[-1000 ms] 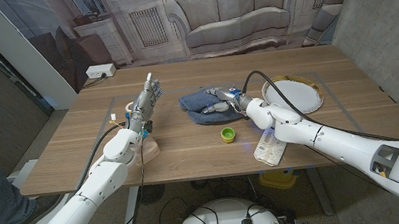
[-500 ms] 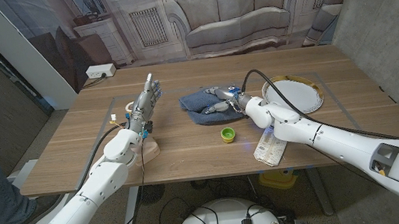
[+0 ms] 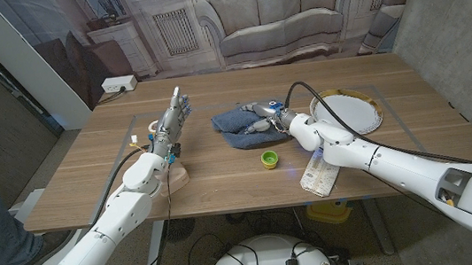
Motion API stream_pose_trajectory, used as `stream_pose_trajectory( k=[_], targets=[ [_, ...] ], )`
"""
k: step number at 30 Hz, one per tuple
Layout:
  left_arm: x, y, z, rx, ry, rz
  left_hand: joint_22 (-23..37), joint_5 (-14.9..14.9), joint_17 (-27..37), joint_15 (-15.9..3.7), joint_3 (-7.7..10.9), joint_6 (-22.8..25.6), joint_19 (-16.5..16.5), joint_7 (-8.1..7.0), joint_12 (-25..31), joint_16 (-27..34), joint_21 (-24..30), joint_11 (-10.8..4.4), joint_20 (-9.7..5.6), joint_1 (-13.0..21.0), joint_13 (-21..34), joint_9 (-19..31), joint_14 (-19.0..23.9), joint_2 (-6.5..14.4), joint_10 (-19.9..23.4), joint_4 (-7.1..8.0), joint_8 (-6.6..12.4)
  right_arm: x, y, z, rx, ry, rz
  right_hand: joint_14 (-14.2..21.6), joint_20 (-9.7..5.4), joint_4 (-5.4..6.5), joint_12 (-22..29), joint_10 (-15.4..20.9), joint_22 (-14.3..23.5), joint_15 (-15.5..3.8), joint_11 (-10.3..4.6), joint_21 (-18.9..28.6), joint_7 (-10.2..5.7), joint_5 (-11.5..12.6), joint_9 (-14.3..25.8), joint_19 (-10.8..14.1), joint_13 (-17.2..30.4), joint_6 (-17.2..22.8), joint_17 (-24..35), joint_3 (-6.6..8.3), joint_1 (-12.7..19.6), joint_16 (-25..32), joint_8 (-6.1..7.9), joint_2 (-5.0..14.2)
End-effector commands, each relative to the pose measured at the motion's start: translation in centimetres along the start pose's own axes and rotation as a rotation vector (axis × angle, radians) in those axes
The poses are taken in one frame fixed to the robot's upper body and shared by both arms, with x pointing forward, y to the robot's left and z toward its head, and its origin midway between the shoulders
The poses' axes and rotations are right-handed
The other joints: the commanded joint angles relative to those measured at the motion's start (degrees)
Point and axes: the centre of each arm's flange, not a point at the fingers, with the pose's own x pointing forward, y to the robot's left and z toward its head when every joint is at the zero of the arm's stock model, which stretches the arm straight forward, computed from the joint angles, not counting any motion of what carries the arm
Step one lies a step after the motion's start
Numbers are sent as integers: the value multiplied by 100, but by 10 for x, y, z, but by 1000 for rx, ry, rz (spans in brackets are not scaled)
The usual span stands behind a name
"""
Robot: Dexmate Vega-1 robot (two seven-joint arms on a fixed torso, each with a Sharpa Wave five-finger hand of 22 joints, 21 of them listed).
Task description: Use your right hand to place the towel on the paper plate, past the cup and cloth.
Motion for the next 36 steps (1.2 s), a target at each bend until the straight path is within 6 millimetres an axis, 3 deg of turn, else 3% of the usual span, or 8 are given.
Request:
stream_pose_trajectory(
  k=[1,5,12,17,19,26,31,36],
  targets=[
    [-1,0,1,1,-3,3,34,24,26,-1,-43,42,25,-13,15,19,15,-16,-121,11,25,34,4,38,29,3,-14,2,-2,1,-2,-11,-19,220,-367,46,84,248,6,-446,-9,72,-14,12,25,258,16,134,29,33,175,49,57,-22],
    [-1,0,1,3,-3,3,34,23,26,2,-47,39,25,-17,15,17,15,6,-121,13,25,34,-1,41,30,2,-16,2,-2,1,-7,-16,-21,298,-581,50,85,289,4,-498,-66,70,-47,10,32,355,16,157,38,29,270,50,51,-36],
    [-4,1,1,3,3,4,34,23,26,0,-52,36,25,-18,15,18,15,0,-123,15,26,34,3,45,30,2,-18,3,-2,3,-10,-23,-28,453,-776,42,101,380,7,-592,-133,59,-119,15,42,452,18,274,61,73,494,79,77,33],
    [-5,2,2,5,4,4,34,22,26,-1,-57,39,25,-14,18,19,15,-10,-120,17,26,34,4,48,38,2,-17,3,-3,4,-12,-24,-42,660,-1073,62,148,553,17,-724,-242,62,-159,-9,55,588,19,455,89,95,703,116,120,112],
    [-5,2,2,5,5,4,34,22,26,-3,-59,40,24,-11,16,18,15,2,-122,18,26,34,2,49,34,2,-17,3,-3,5,-8,-26,-52,821,-1115,86,191,691,24,-843,-255,72,-170,-34,60,656,18,536,98,79,751,155,138,122],
    [-5,2,3,8,6,1,34,21,26,-2,-66,38,25,-21,14,17,15,3,-121,21,26,34,2,54,30,2,-19,2,-3,6,-6,-30,-70,1163,-1199,134,323,1159,48,-991,-334,133,-204,-111,75,903,10,784,98,47,893,199,191,182],
    [-5,2,2,7,8,-2,34,20,26,-3,-73,38,25,-12,13,17,16,-11,-120,24,26,35,3,59,28,1,-20,1,-2,7,-1,-29,-91,1864,-1229,159,456,1798,90,-1022,-328,212,-230,-219,93,1117,-20,1333,50,20,1116,300,336,276],
    [-5,3,2,5,7,-3,34,20,26,-1,-77,42,25,-9,12,17,16,-13,-120,26,26,35,3,61,28,1,-19,1,-2,8,-1,-27,-97,2235,-1241,168,494,2160,114,-1024,-365,279,-231,-285,98,1239,-44,1598,20,4,1251,313,382,340]
  ],
)
